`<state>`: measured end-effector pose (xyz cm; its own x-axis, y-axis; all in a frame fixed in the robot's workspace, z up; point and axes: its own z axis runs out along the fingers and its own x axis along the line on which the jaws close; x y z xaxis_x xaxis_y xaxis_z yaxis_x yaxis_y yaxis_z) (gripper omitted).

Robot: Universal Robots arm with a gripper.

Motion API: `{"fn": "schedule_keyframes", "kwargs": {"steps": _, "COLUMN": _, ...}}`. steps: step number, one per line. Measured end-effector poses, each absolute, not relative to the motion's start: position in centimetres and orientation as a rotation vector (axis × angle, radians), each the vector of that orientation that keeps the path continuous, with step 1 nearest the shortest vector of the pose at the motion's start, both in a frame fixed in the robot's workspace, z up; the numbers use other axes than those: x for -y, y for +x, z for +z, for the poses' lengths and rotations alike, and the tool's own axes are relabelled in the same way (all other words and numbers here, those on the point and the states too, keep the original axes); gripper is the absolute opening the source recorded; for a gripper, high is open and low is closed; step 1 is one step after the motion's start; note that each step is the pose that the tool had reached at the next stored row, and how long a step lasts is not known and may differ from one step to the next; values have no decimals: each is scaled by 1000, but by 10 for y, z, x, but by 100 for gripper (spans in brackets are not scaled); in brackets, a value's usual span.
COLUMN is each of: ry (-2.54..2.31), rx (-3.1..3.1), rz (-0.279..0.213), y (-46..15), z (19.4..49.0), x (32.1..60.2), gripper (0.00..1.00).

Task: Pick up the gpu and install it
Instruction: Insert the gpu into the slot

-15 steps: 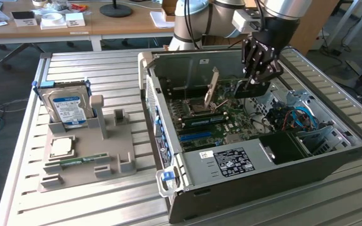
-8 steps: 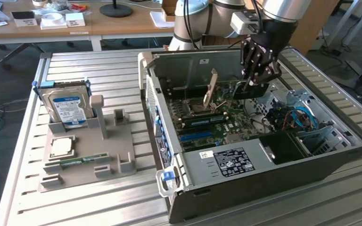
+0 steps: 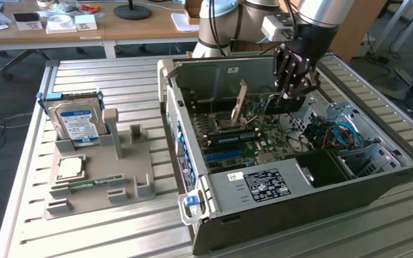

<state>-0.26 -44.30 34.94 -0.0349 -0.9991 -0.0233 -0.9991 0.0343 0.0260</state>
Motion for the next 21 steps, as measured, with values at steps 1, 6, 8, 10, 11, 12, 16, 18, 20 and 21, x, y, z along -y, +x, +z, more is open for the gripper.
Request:
{"fn": "schedule_keyframes", "kwargs": {"steps": 1, "ry": 2182, "rx": 2258, "rz": -55, "y": -3, "z": 349, "x": 443, "gripper": 26}}
{"fn": "schedule_keyframes", "kwargs": {"steps": 6, "ry": 2182, "rx": 2259, "rz": -55, "y": -5, "z": 346, "x": 443, "gripper": 26}}
{"fn": "schedule_keyframes", "kwargs": {"steps": 8, "ry": 2182, "rx": 2258, "rz": -55, "y": -6, "z": 346, "x": 443, "gripper": 26}}
{"fn": "schedule_keyframes", "kwargs": {"steps": 10, "ry": 2182, "rx": 2259, "rz": -55, "y": -7, "z": 344, "x": 444, "gripper": 26}}
{"fn": "schedule_keyframes", "kwargs": {"steps": 11, "ry": 2182, "rx": 2259, "rz": -55, "y": -7, "z": 343, "x": 444, "gripper": 26}}
{"fn": "schedule_keyframes", "kwargs": {"steps": 12, "ry": 2182, "rx": 2259, "rz": -55, "y": -8, "z": 342, "x": 444, "gripper": 26}}
{"fn": "schedule_keyframes", "kwargs": {"steps": 16, "ry": 2182, "rx": 2259, "rz": -55, "y": -10, "z": 339, "x": 444, "gripper": 26}}
{"fn": "schedule_keyframes", "kwargs": {"steps": 18, "ry": 2182, "rx": 2259, "rz": -55, "y": -12, "z": 337, "x": 444, "gripper": 26}}
{"fn": "schedule_keyframes", "kwargs": {"steps": 20, "ry": 2182, "rx": 2258, "rz": -55, "y": -13, "z": 336, "x": 444, "gripper": 26}}
{"fn": "schedule_keyframes", "kwargs": {"steps": 21, "ry": 2182, "rx": 2259, "rz": -55, "y": -13, "z": 335, "x": 444, "gripper": 26}}
